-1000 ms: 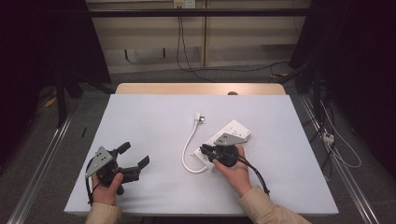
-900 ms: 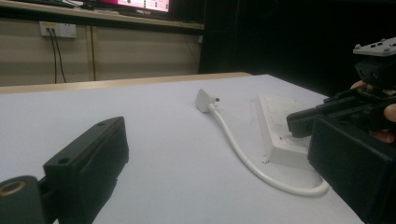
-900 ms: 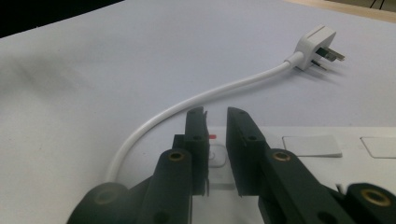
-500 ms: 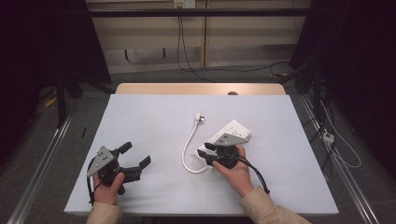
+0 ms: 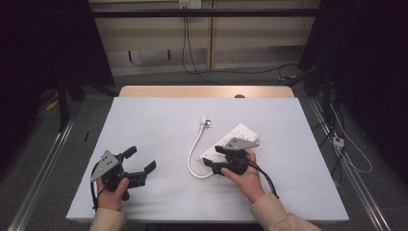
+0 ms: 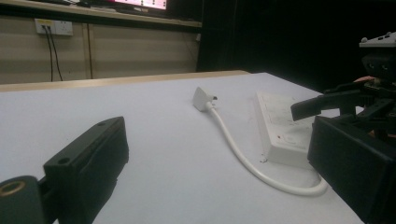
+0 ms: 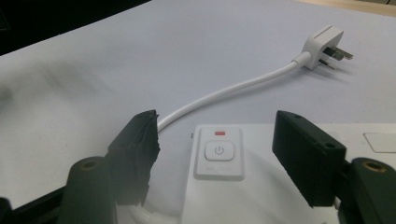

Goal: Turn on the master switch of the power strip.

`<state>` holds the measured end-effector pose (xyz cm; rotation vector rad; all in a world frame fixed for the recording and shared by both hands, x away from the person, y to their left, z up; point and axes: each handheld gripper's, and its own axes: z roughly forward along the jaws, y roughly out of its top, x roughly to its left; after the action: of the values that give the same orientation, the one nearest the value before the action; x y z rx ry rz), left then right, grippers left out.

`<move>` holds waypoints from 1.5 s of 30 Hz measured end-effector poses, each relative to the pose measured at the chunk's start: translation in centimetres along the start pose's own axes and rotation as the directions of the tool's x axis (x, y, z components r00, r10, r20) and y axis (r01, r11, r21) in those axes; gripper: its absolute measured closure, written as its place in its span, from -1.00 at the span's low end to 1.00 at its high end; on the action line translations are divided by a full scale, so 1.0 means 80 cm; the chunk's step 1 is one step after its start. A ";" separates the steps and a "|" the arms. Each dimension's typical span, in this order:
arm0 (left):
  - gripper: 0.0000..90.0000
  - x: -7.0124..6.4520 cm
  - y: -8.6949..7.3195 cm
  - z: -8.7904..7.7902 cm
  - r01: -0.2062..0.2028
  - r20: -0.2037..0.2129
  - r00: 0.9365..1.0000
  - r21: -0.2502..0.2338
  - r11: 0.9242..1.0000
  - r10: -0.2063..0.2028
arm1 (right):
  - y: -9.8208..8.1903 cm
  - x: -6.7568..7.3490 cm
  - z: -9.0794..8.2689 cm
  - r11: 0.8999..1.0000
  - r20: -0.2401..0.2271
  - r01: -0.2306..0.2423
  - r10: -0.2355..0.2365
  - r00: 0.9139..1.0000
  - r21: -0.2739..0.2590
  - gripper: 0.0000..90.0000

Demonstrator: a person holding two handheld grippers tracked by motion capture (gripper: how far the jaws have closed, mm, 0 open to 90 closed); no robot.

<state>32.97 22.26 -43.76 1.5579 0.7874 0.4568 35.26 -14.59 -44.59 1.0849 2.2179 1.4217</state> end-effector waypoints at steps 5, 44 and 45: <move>-0.89 0.000 0.000 -0.002 0.004 -0.002 1.000 -0.001 1.000 -0.004 | -0.001 0.001 -0.005 1.000 -0.010 -0.003 0.003 1.000 -0.006 -0.44; -0.89 -0.003 0.000 0.001 0.001 0.003 1.000 0.000 1.000 -0.001 | -0.022 -0.026 -0.071 0.999 0.027 -0.002 0.003 1.000 -0.048 -0.62; -0.89 -0.003 0.000 0.002 0.003 0.004 1.000 0.001 1.000 -0.003 | -0.022 -0.027 -0.072 0.999 0.029 -0.002 0.004 1.000 -0.046 -0.62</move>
<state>32.91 22.02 -43.77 1.5577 0.7870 0.4513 32.48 -20.31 -43.75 1.0870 2.1537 1.4423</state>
